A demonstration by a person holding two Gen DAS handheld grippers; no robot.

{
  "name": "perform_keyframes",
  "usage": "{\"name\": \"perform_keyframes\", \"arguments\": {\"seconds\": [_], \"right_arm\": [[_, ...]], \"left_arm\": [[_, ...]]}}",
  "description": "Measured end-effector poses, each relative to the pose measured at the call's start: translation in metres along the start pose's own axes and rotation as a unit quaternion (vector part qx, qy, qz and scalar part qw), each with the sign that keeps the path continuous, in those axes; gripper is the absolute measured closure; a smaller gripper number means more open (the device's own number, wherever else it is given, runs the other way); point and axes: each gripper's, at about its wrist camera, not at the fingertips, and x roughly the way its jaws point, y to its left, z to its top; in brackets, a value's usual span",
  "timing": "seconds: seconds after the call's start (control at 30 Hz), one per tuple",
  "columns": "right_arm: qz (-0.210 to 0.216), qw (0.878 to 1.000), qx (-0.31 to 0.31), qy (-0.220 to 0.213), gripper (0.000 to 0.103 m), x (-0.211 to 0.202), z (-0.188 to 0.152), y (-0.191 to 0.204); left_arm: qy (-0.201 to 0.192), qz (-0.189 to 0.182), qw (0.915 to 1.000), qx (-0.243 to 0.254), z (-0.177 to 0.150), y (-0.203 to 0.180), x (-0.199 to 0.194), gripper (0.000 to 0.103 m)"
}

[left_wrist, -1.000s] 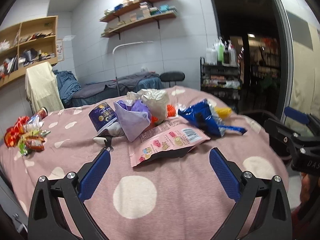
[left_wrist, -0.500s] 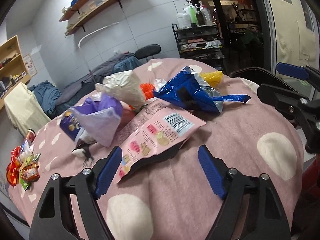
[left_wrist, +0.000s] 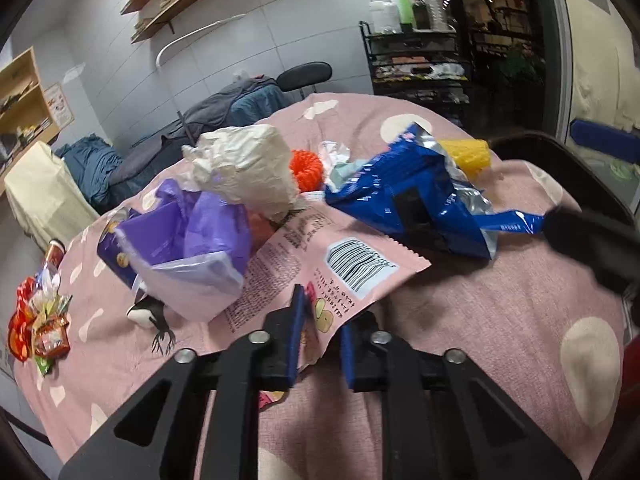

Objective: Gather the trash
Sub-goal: 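Grasp the pink snack bag with the left gripper while the right gripper grasps the blue chip bag, then carry the blue chip bag over the black bin and open the right gripper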

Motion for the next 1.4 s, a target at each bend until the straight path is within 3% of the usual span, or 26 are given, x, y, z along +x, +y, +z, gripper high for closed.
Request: {"name": "perform_keyframes", "arguments": {"seconds": [0.1,0.23,0.33,0.57,0.6,1.07,1.4], "right_arm": [[0.029,0.999,-0.026,0.031,0.012,0.018,0.005,0.008],[0.014,0.996,-0.038,0.085,0.022,0.048,0.01,0.013],[0.028,0.993,-0.025,0.112,0.031,0.065,0.014,0.01],[0.07,0.991,-0.013,0.111,0.093,0.068,0.018,0.011],[0.071,0.991,-0.012,0.108,0.095,0.066,0.017,0.011],[0.119,0.992,0.028,0.041,0.101,0.009,0.019,0.009],[0.07,0.995,0.066,-0.01,0.101,-0.04,0.027,-0.028]], "left_arm": [[-0.012,-0.008,0.9993,-0.034,-0.002,0.015,-0.01,0.097],[-0.026,-0.03,0.9963,-0.076,-0.002,0.027,-0.019,0.098],[-0.035,-0.042,0.9937,-0.098,-0.003,0.033,-0.024,0.098],[-0.055,-0.06,0.9883,-0.129,-0.004,0.038,-0.036,0.099],[-0.057,-0.065,0.9871,-0.135,-0.004,0.039,-0.038,0.099],[-0.098,-0.128,0.9751,-0.152,-0.002,0.031,-0.067,0.1],[-0.122,-0.18,0.9678,-0.127,0.021,0.006,-0.071,0.1]]}}
